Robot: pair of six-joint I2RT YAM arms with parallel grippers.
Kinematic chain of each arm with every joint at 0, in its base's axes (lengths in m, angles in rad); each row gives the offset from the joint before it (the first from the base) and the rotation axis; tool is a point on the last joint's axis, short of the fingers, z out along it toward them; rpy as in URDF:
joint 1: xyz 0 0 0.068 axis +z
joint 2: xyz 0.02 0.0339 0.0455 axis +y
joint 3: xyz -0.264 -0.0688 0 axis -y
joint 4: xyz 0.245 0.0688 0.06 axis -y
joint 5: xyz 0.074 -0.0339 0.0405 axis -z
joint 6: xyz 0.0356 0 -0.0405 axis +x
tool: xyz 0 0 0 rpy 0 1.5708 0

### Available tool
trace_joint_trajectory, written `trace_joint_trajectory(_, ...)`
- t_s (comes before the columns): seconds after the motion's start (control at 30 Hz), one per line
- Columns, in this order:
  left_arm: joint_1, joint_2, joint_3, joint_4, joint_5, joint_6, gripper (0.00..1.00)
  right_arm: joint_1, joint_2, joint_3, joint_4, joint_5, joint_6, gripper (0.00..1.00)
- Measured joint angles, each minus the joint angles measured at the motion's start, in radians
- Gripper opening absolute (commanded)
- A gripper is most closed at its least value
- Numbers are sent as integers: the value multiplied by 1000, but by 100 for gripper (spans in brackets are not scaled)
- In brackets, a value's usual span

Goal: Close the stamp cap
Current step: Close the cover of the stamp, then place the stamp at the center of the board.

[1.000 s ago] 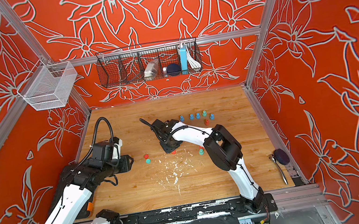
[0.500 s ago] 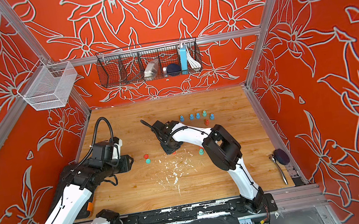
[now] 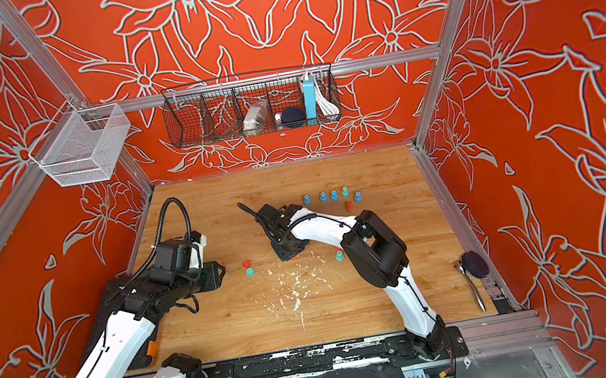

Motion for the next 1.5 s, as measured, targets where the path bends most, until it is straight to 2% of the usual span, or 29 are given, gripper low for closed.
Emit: trace_joint_trajectory(1.5, 6, -4, 0, 0, 0, 0, 45, 5, -56, -113, 82, 4, 28, 8)
